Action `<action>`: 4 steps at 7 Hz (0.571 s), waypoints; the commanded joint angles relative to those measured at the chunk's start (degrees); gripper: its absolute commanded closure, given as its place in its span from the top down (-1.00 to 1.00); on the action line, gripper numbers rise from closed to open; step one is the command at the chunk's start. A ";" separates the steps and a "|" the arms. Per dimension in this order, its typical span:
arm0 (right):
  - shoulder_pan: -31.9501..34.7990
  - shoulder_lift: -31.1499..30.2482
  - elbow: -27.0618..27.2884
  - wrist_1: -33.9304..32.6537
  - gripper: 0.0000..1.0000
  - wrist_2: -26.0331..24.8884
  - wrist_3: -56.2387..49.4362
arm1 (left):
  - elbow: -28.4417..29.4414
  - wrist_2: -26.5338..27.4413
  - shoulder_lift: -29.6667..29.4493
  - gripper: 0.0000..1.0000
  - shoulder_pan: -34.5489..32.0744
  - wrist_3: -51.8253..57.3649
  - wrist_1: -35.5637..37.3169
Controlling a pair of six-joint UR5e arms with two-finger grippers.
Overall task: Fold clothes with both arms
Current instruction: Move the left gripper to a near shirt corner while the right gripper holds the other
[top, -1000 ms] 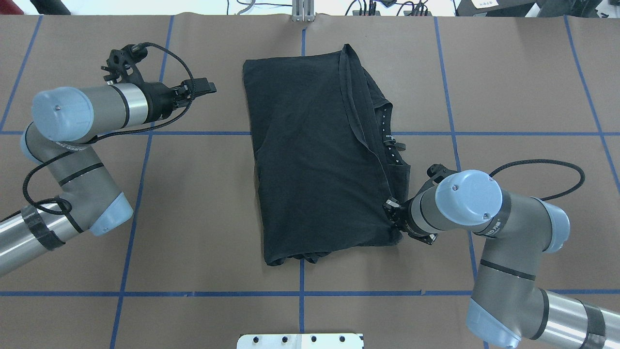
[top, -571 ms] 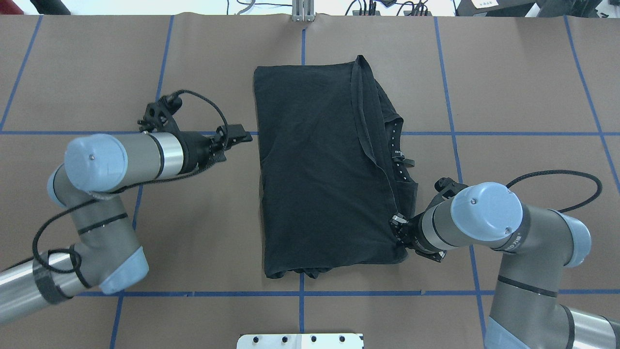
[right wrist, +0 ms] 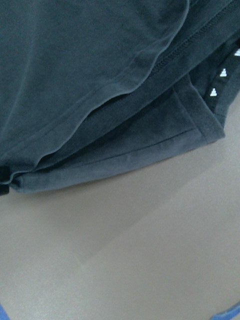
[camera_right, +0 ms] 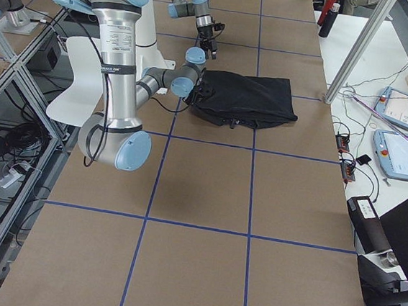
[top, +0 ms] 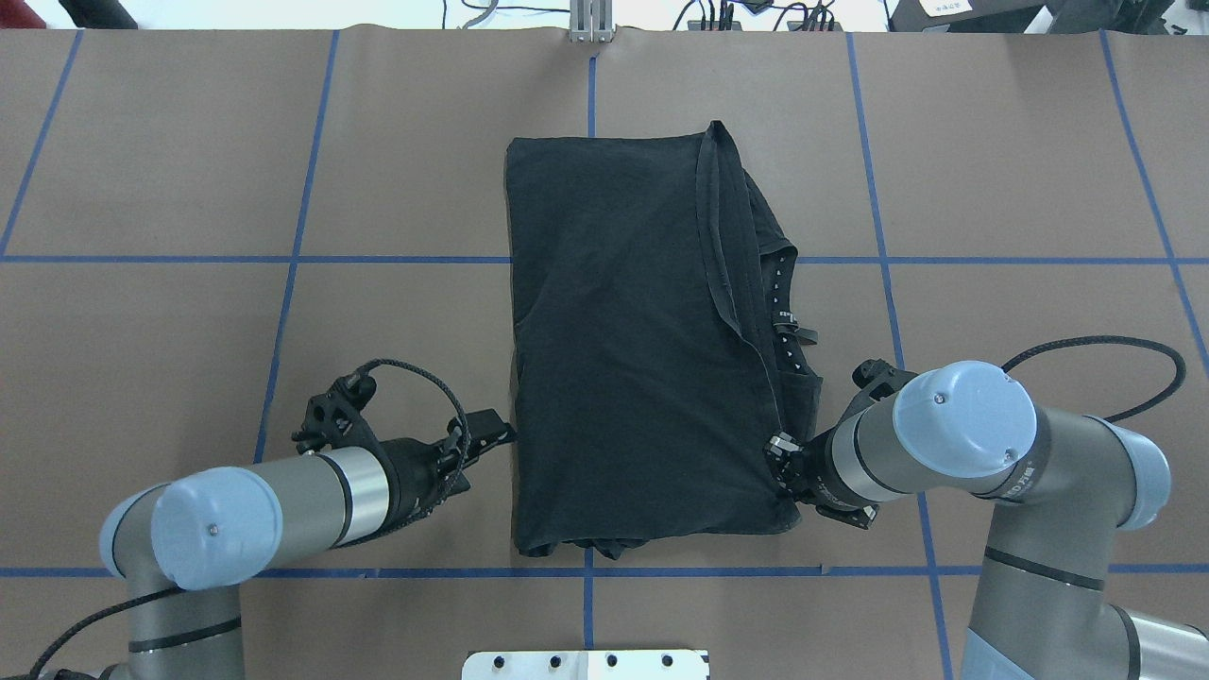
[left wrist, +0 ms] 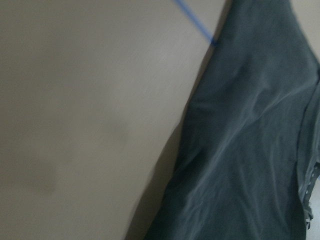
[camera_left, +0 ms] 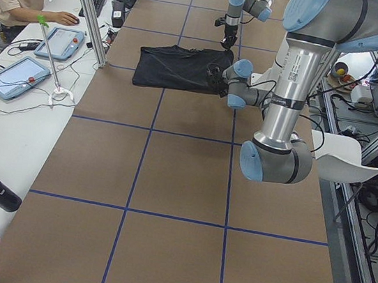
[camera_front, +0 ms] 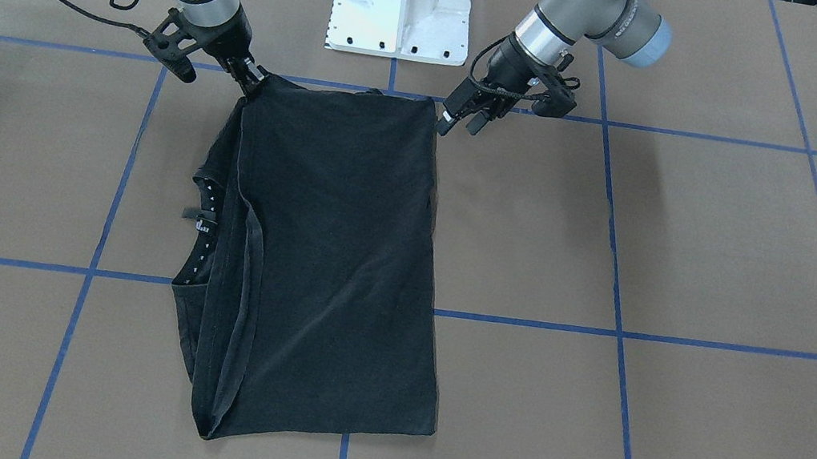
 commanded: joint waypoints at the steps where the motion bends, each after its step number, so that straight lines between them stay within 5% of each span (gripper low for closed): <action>1: -0.60 0.38 -1.07 0.01 -1.00 0.27 0.00 | 0.05 0.32 0.00 0.78 4.57 -1.52 0.68; 3: -0.61 0.56 -0.90 0.01 -1.00 0.27 0.00 | 0.31 0.58 0.00 0.75 7.48 -1.52 0.68; 4: -0.61 0.56 -0.73 0.01 -1.00 0.27 0.00 | 0.40 0.67 -0.18 0.54 7.66 -1.52 1.03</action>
